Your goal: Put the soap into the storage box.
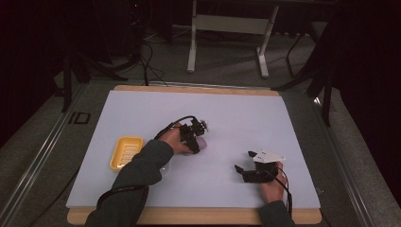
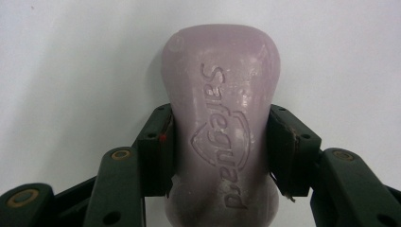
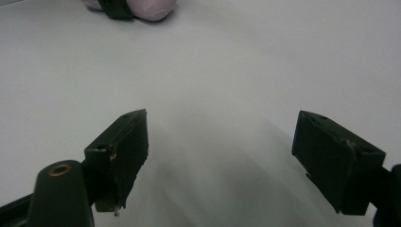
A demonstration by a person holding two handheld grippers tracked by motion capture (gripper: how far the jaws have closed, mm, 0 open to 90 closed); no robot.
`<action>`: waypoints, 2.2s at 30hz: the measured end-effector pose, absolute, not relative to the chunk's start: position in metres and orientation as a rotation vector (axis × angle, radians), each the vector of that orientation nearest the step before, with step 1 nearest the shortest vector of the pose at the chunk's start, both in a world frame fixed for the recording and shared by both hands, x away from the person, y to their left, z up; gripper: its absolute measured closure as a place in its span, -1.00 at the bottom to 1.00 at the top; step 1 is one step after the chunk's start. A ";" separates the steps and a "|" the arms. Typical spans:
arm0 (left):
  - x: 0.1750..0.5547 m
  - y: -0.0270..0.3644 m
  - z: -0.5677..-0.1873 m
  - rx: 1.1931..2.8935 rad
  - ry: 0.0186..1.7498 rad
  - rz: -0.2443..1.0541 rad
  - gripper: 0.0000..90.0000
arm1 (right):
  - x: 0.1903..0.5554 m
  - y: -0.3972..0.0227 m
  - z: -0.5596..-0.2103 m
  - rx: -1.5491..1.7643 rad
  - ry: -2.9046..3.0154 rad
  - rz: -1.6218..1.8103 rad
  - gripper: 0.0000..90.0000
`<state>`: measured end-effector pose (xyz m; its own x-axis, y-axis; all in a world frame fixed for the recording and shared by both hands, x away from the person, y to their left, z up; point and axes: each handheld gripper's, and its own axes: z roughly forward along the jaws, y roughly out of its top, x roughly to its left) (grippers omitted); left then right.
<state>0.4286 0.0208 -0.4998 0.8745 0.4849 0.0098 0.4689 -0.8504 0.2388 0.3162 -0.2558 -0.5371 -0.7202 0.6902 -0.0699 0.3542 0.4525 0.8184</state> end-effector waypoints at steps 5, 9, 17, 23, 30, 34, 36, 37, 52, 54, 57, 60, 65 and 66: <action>0.428 0.019 -0.500 2.826 0.745 0.105 0.09 | 0.316 -0.256 -0.537 0.880 2.314 1.164 -0.58; 0.428 0.016 -0.499 2.849 0.749 0.122 0.10 | 0.316 -0.256 -0.537 0.879 2.315 1.163 -0.58; 0.428 0.015 -0.498 2.855 0.753 0.117 0.11 | 0.316 -0.256 -0.537 0.876 2.311 1.166 -0.58; 0.427 0.015 -0.495 2.850 0.756 0.120 0.11 | 0.316 -0.256 -0.537 0.877 2.310 1.168 -0.58; 0.427 0.018 -0.490 2.843 0.762 0.130 0.11 | 0.316 -0.257 -0.537 0.875 2.309 1.170 -0.58; 0.426 0.021 -0.486 2.839 0.767 0.131 0.11 | 0.316 -0.256 -0.537 0.877 2.309 1.170 -0.58; 0.426 0.022 -0.485 2.839 0.768 0.126 0.11 | 0.316 -0.256 -0.537 0.876 2.308 1.171 -0.58; 0.426 0.023 -0.484 2.838 0.770 0.121 0.11 | 0.316 -0.256 -0.537 0.876 2.307 1.171 -0.58; 0.422 0.036 -0.472 2.811 0.806 0.130 0.11 | 0.316 -0.256 -0.537 0.876 2.307 1.171 -0.58; 0.421 0.037 -0.471 2.800 0.812 0.123 0.11 | 0.316 -0.256 -0.537 0.876 2.305 1.173 -0.58; 0.419 0.039 -0.470 2.793 0.824 0.131 0.11 | 0.316 -0.256 -0.537 0.876 2.305 1.173 -0.58; 0.418 0.041 -0.468 2.791 0.829 0.136 0.11 | 0.316 -0.256 -0.537 0.877 2.305 1.173 -0.58; 0.416 0.047 -0.465 2.777 0.859 0.141 0.11 | 0.316 -0.256 -0.537 0.877 2.305 1.174 -0.58; 0.415 0.049 -0.464 2.775 0.864 0.143 0.11 | 0.316 -0.256 -0.537 0.878 2.304 1.174 -0.58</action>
